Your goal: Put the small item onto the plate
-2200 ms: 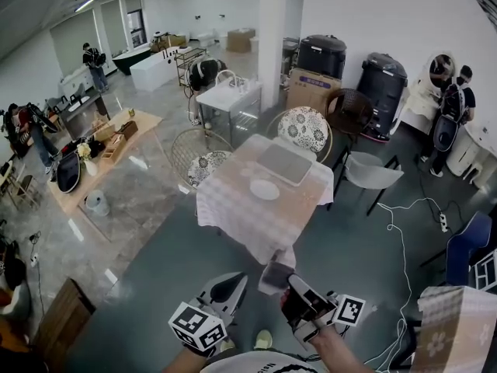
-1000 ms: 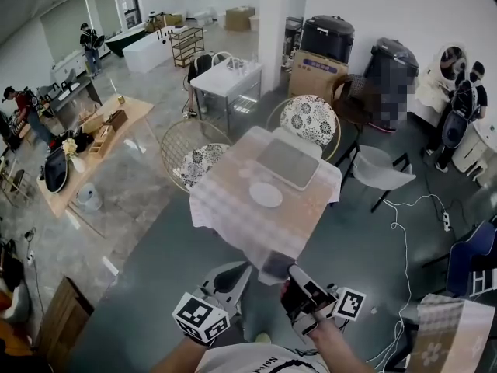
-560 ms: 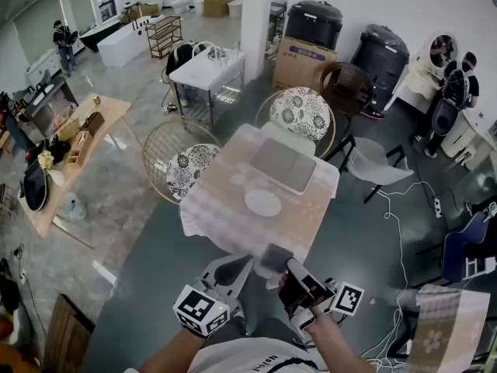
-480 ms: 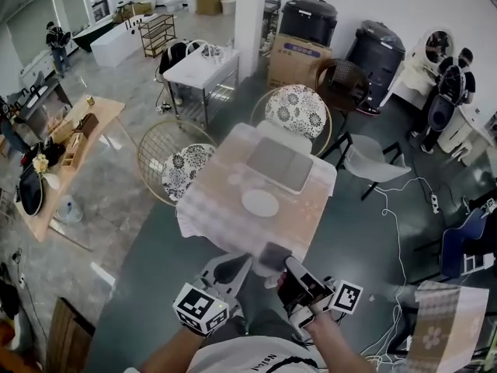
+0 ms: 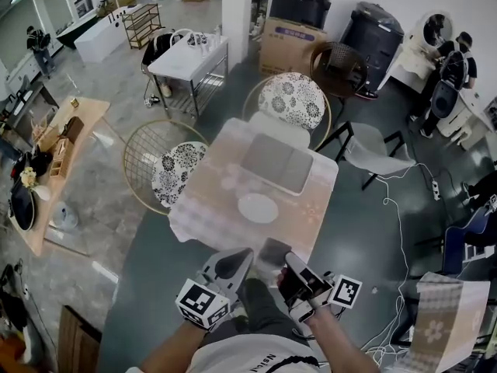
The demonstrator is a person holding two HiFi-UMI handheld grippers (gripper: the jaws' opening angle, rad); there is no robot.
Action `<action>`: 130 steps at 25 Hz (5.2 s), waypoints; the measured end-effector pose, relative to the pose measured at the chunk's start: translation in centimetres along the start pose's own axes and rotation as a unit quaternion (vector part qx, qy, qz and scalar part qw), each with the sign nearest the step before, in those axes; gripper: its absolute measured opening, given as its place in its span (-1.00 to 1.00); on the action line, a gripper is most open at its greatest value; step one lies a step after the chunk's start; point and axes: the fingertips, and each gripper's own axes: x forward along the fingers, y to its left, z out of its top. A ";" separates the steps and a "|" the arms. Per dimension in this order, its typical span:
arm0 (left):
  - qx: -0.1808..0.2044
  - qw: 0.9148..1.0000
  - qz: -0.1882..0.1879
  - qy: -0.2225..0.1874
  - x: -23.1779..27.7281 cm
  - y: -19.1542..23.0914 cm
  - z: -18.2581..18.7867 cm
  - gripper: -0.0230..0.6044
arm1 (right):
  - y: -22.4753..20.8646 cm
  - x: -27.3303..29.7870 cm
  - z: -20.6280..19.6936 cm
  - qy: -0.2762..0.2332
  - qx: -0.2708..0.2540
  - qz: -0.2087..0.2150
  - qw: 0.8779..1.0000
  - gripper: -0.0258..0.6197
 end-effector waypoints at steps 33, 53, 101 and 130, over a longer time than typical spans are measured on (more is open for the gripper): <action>-0.061 0.991 0.022 0.118 16.8 16.2 -13.7 -0.91 | -29.6 10.0 10.4 0.044 0.064 -0.163 0.984 -0.63; -0.097 0.983 0.038 0.148 17.9 18.5 -17.8 -0.91 | -38.7 9.0 9.0 0.073 0.052 -0.292 0.952 -0.63; -0.082 0.986 0.066 0.133 10.0 11.2 -11.6 -0.91 | -25.1 8.5 7.0 0.190 -0.224 -0.317 0.902 -0.73; -0.029 0.998 0.019 0.059 5.8 -0.9 0.5 -0.91 | -0.5 3.9 2.4 0.087 -0.484 -0.169 0.854 -0.88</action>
